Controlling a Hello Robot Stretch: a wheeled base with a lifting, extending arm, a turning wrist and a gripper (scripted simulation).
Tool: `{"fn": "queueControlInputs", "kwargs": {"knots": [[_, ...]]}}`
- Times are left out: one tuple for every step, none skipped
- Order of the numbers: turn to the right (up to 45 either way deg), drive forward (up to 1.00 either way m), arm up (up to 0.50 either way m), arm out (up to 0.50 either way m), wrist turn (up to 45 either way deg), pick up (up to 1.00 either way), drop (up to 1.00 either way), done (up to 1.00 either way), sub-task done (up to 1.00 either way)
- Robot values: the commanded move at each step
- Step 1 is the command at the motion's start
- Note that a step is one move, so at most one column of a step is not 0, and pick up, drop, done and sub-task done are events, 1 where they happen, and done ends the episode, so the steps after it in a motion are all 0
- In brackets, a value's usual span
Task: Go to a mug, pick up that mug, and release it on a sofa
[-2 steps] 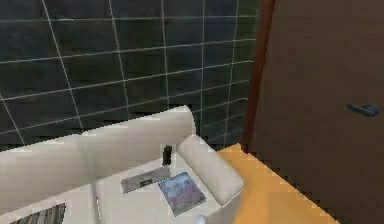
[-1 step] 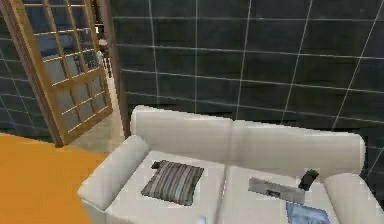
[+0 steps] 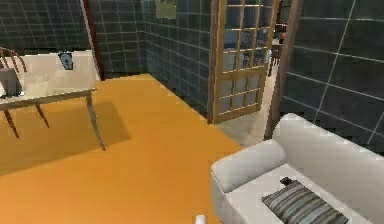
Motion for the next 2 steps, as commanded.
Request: {"fn": "queueControlInputs", "kwargs": {"knots": [[-45.0,0.00,0.00,0.00,0.0,0.00,0.00,0.00,0.00],[-9.0,0.00,0.00,0.00,0.0,0.00,0.00,0.00,0.00]]}}
